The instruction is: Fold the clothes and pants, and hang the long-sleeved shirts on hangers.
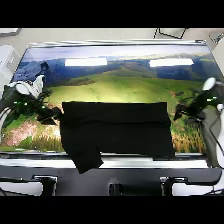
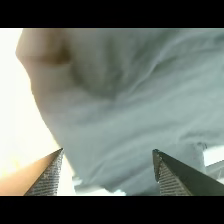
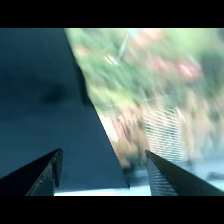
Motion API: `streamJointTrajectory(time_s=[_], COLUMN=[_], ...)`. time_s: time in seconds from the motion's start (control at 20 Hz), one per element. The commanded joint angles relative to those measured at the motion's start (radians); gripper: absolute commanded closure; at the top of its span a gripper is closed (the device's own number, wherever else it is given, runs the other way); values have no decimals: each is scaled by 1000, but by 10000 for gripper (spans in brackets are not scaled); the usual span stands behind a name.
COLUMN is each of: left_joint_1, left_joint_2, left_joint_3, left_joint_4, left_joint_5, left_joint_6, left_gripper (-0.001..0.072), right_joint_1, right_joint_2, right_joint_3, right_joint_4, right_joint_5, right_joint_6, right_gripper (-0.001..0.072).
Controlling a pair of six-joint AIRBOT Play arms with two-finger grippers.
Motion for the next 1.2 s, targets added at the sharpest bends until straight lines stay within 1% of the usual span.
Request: streamJointTrajectory(time_s=[0.0,0.15,0.2,0.3,0.35,0.45,0.65,0.7,0.8,0.85,0.9,1.0,1.15], left_joint_1=[54,54,55,50,42,13,-89,-114,-151,-160,-163,-163,-163], left_joint_2=[142,306,359,441,463,468,468,468,468,468,468,474,499], left_joint_3=[-189,-544,-640,-776,-821,-880,-933,-933,-933,-933,-933,-933,-933], left_joint_4=[5,-58,-98,-163,-197,-263,-325,-326,-326,-327,-327,-327,-327], left_joint_5=[0,113,136,201,237,312,422,446,509,525,523,516,512], left_joint_6=[25,93,119,134,138,144,136,116,70,65,72,90,91], left_gripper=[127,127,127,127,129,222,223,226,419,553,663,670,671], right_joint_1=[-97,-102,-102,-102,-102,-102,-102,-102,-102,-102,-102,-102,-102], right_joint_2=[137,246,267,285,289,293,293,293,293,293,293,293,293], right_joint_3=[-127,-340,-392,-442,-452,-459,-460,-460,-466,-482,-510,-584,-673], right_joint_4=[29,22,24,27,31,51,61,60,61,60,60,61,80], right_joint_5=[22,-43,-50,-50,-49,-47,-15,-16,-37,-48,-61,-106,-185], right_joint_6=[-9,-32,-37,-39,-39,-39,-57,-57,-57,-57,-57,-57,-57], right_gripper=[119,118,118,119,119,119,116,115,99,96,75,33,34])
